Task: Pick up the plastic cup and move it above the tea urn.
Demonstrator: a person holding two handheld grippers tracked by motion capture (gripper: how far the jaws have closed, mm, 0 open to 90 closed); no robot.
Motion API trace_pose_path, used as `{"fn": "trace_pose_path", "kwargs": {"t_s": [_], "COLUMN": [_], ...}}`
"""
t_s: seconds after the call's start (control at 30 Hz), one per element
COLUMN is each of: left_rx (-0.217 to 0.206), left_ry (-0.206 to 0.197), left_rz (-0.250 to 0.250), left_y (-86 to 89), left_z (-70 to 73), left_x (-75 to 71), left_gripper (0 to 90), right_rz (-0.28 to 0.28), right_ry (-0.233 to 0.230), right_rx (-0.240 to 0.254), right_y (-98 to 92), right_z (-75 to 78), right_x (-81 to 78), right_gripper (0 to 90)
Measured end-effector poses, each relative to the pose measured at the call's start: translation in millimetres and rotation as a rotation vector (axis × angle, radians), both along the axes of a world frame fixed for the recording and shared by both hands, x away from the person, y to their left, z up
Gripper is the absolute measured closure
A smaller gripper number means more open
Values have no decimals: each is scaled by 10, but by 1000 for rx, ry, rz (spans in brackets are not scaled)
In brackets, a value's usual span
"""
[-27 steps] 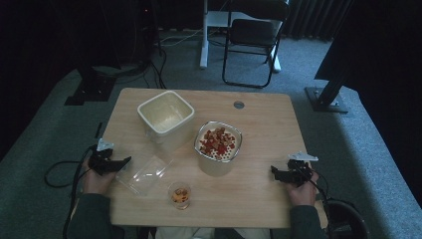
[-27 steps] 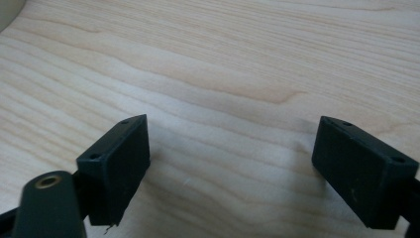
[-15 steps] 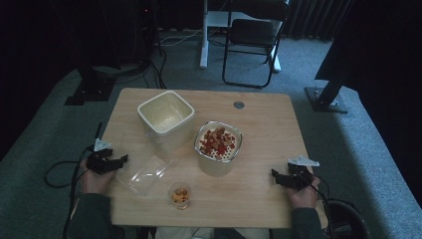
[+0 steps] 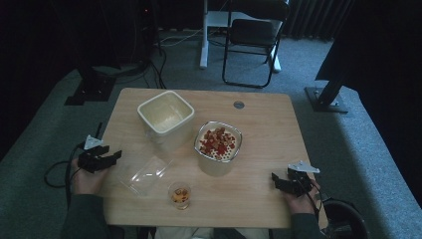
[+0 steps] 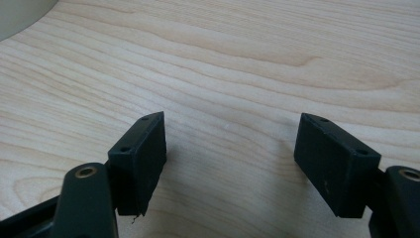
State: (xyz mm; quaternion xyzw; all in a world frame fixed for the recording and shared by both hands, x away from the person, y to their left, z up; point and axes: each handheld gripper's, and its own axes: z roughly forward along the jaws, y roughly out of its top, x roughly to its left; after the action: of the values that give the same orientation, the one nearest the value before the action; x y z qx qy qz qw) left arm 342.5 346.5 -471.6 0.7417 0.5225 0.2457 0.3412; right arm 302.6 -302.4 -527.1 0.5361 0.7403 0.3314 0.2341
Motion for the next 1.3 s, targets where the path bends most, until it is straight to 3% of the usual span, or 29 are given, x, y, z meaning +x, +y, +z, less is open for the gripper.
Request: {"fn": "trace_pose_path", "kwargs": {"t_s": [0.1,0.23,0.33,0.43,0.57,0.77,0.9,1.0,1.13,1.3], "left_rx": [-5,-31,-36,-7,-14,-34,-23,-16,-30,-65], "left_ry": [-14,-22,-22,-3,10,59,86,97,71,38], "left_rz": [-11,-32,-56,-50,-52,-68,-62,-62,-90,-133], "left_y": [-47,-134,-236,-325,-330,-305,-312,-306,-302,-265], "left_z": [133,198,194,153,122,72,13,-32,-31,12], "left_x": [-101,-238,-338,-416,-499,-594,-601,-584,-562,-548], "left_gripper": [434,436,442,479,504,533,571,661,799,829], "right_rz": [-8,-11,-13,-13,-13,-13,-13,-13,-13,-13], "right_ry": [-1,-1,0,0,0,0,0,0,0,0], "right_rx": [2,-1,0,1,1,0,0,0,1,1], "right_y": [8,11,12,12,12,11,12,11,11,11], "right_z": [-1,-1,0,-1,-1,-1,-1,-1,0,0], "right_x": [-9,-21,-25,-25,-25,-25,-25,-25,-25,-24], "right_gripper": [278,278,278,278,278,278,278,278,278,278]}}
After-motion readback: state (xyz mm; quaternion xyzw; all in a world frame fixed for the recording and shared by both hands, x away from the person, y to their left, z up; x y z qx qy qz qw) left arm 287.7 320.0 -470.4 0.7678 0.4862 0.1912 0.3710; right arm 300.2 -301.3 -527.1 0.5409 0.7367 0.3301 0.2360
